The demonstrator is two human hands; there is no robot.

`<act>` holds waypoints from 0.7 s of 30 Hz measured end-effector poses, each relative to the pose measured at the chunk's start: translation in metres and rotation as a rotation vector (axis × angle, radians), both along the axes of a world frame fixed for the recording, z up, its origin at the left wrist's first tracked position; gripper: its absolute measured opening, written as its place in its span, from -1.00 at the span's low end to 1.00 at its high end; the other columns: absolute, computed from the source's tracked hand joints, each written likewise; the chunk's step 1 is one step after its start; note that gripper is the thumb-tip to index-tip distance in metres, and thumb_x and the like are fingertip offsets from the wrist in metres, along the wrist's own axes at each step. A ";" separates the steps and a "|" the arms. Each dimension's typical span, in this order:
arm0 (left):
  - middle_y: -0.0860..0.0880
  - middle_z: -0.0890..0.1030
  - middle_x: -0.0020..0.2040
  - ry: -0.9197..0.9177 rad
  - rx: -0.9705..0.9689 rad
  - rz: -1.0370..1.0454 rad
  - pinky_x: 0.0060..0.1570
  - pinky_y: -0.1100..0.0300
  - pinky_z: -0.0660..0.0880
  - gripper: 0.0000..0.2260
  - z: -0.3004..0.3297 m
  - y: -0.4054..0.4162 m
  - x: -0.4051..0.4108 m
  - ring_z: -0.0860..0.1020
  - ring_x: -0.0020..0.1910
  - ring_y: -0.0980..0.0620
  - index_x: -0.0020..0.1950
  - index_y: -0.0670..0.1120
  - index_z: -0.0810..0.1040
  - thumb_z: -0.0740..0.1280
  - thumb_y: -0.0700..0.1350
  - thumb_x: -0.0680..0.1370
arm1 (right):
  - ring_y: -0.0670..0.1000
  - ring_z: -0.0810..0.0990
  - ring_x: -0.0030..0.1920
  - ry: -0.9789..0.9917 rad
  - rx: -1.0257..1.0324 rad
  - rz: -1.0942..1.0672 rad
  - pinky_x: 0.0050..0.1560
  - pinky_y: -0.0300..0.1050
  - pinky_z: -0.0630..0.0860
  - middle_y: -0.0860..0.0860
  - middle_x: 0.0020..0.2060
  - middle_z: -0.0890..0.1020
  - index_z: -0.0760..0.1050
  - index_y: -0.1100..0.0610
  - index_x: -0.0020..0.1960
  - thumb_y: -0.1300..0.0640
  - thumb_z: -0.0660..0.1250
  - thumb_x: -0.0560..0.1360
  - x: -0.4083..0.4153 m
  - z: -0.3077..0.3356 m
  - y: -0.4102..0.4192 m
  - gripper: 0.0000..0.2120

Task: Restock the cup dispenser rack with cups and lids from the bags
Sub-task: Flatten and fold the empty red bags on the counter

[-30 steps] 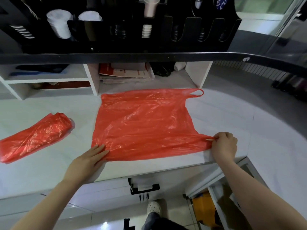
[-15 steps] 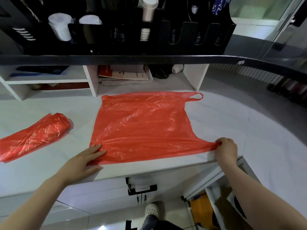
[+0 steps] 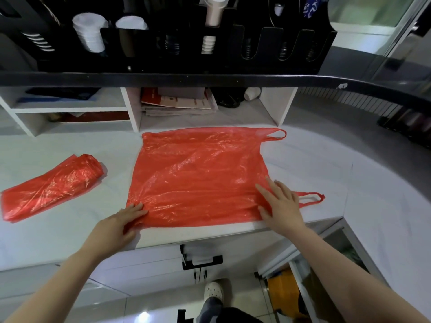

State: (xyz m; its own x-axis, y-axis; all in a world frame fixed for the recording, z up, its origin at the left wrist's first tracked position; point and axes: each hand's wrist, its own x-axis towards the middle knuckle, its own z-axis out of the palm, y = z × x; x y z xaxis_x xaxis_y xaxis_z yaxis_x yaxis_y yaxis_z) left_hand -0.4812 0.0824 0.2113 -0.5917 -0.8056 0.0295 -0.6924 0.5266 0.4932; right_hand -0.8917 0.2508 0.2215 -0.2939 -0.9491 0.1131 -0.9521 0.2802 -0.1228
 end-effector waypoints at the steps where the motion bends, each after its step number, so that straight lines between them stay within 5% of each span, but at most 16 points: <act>1: 0.25 0.36 0.33 -0.003 0.022 -0.001 0.30 0.07 0.41 -0.47 0.001 0.000 0.001 0.32 0.38 0.14 0.33 0.09 0.51 0.42 -0.29 0.42 | 0.07 -0.01 0.54 0.011 0.061 0.052 0.45 0.18 -0.01 -0.11 0.55 0.03 0.12 -0.19 0.52 -0.28 0.18 0.50 0.001 -0.002 -0.003 -0.37; 4: 0.28 0.39 0.29 0.025 0.052 0.039 0.25 0.09 0.43 -0.46 0.004 -0.001 0.001 0.41 0.35 0.11 0.31 0.10 0.52 0.39 -0.33 0.41 | -0.05 -0.16 0.54 -0.006 0.241 0.117 0.48 0.12 -0.19 -0.21 0.50 -0.14 -0.08 -0.22 0.54 -0.58 -0.06 0.31 -0.002 -0.008 -0.005 -0.12; 8: 0.31 0.46 0.24 0.026 0.059 0.116 0.10 0.14 0.46 -0.51 0.006 -0.001 0.000 0.57 0.19 0.04 0.25 0.15 0.55 0.39 -0.28 0.41 | -0.07 -0.15 0.54 -0.038 0.310 0.158 0.47 0.08 -0.18 -0.23 0.48 -0.17 -0.22 -0.22 0.52 -0.65 -0.02 0.17 -0.011 -0.010 0.001 0.05; 11: 0.14 0.59 0.21 -0.037 0.055 0.127 0.07 0.10 0.46 -0.51 0.008 -0.007 0.000 0.60 0.13 -0.06 0.28 0.17 0.52 0.42 -0.23 0.42 | -0.06 -0.06 0.54 -0.022 0.319 0.157 0.45 0.05 -0.09 -0.22 0.52 -0.08 -0.12 -0.21 0.54 -0.65 0.01 0.14 -0.013 -0.004 0.003 0.08; 18: -0.01 0.69 -0.04 0.073 0.051 0.270 -0.06 0.06 0.45 -0.72 0.013 -0.022 0.003 0.60 -0.01 -0.14 0.02 0.09 0.65 0.37 -0.27 0.45 | -0.04 0.25 0.44 0.029 0.272 0.186 0.33 0.00 0.10 -0.21 0.48 0.25 0.21 -0.19 0.48 -0.59 0.09 0.28 -0.008 0.007 0.007 -0.13; 21: -0.04 0.69 -0.08 0.124 0.059 0.299 -0.12 0.07 0.42 -0.81 0.013 -0.025 0.001 0.60 -0.06 -0.13 -0.02 0.02 0.66 0.37 -0.24 0.48 | -0.06 0.41 0.34 -0.053 0.189 0.175 0.33 -0.05 0.14 -0.15 0.37 0.45 0.38 -0.13 0.39 -0.20 0.30 0.45 -0.009 0.010 0.007 -0.48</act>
